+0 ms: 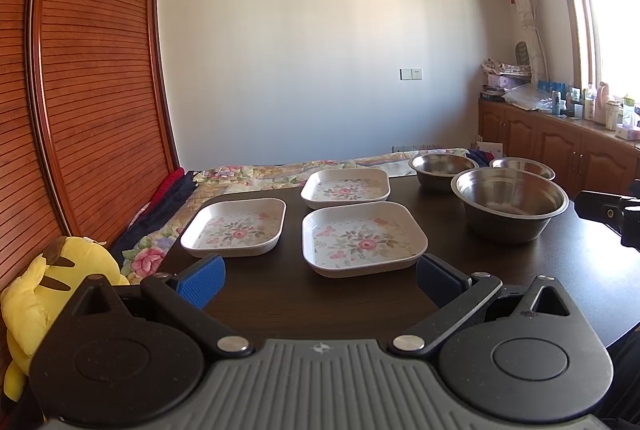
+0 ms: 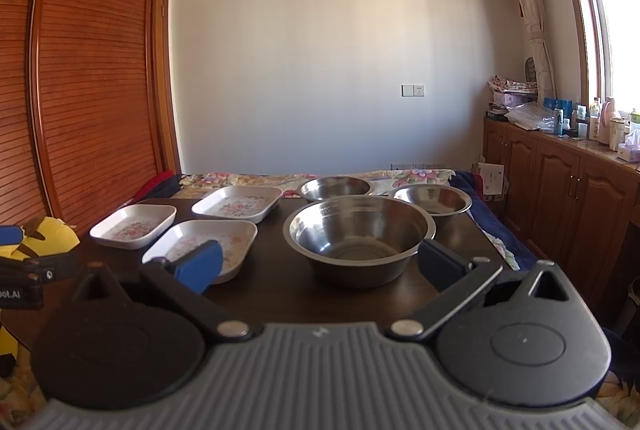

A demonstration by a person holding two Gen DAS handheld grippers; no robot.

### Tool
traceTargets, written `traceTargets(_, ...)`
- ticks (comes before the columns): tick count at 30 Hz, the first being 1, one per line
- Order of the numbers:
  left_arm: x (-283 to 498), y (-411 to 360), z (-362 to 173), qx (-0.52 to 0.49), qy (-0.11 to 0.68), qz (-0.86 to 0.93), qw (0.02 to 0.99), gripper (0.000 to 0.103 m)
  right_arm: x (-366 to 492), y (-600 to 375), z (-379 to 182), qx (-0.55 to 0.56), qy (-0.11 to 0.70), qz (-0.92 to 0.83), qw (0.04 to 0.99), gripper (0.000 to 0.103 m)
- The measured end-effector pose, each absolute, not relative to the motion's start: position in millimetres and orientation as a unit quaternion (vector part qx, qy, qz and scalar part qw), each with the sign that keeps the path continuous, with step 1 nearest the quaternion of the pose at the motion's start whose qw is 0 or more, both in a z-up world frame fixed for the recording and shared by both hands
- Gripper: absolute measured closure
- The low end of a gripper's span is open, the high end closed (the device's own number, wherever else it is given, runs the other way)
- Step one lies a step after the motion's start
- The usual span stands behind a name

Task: Organize plates and bowls

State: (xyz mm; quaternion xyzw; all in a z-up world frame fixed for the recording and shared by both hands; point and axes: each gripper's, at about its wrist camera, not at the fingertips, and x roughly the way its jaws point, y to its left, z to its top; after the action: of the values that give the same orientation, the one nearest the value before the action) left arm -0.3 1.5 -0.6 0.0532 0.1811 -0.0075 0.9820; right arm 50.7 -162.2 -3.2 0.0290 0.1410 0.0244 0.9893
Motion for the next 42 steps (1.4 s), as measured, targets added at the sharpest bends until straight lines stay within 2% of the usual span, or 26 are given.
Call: traceTargets(42, 0.8, 2.6, -6.4, 0.054, 0.187, -0.008, 0.981, 0.000, 46.9, -166.4, -3.0, 0.027, 0.139, 0.021, 0.990, 0.000)
